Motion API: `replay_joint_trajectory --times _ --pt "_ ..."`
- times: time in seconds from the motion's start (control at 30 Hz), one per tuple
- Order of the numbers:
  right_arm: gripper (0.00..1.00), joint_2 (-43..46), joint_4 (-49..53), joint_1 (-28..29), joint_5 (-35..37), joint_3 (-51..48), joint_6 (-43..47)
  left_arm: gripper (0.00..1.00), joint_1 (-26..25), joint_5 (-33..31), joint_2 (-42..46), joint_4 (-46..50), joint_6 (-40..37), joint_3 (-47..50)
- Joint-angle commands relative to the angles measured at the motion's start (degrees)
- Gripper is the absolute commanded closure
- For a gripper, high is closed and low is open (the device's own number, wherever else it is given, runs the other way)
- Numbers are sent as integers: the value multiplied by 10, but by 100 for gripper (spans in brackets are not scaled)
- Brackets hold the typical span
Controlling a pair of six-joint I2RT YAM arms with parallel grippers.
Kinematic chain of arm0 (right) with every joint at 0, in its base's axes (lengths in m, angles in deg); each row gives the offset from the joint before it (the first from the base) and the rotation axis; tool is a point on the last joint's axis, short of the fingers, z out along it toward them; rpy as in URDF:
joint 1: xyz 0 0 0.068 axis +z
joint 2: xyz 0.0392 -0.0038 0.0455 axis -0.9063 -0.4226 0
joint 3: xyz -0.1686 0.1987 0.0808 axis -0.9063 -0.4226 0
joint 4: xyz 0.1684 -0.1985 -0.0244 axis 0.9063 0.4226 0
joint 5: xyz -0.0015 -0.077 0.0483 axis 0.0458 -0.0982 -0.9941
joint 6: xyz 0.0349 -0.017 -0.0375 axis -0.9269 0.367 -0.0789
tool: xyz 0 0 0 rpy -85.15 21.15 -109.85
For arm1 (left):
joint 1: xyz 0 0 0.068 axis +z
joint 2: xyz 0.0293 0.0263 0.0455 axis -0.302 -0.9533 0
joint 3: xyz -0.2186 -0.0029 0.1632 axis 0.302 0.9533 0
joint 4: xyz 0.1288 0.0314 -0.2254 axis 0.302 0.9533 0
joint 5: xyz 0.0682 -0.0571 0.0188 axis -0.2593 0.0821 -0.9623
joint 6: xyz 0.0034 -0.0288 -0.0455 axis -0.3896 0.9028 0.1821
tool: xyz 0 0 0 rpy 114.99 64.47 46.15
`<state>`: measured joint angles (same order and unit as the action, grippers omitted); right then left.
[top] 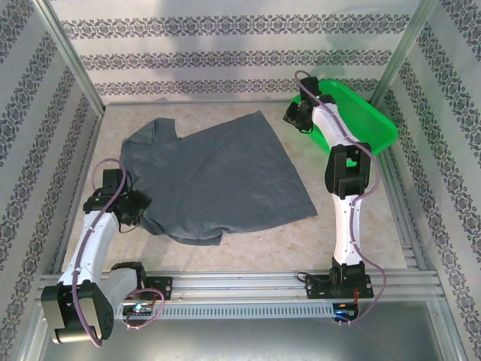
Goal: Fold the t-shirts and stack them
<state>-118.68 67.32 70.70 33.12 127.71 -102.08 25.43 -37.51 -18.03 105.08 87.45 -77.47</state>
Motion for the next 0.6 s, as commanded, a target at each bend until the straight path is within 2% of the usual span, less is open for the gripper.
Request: replay_joint_trajectory --times 0.0,0.1,0.17,0.4,0.57 --pt "70 -9 7 3 -51 47 19 54 -2 -10 23 63 28 28" --pt "64 24 18 30 -57 34 52 55 -1 -14 25 54 42 55" --pt "60 64 9 43 -51 -14 55 55 0 -16 21 33 49 70" --pt "58 260 -62 75 -27 -320 15 52 29 -30 -14 -29 51 92" --pt "60 346 -100 98 -37 -503 -4 52 56 -37 -21 -42 34 103"
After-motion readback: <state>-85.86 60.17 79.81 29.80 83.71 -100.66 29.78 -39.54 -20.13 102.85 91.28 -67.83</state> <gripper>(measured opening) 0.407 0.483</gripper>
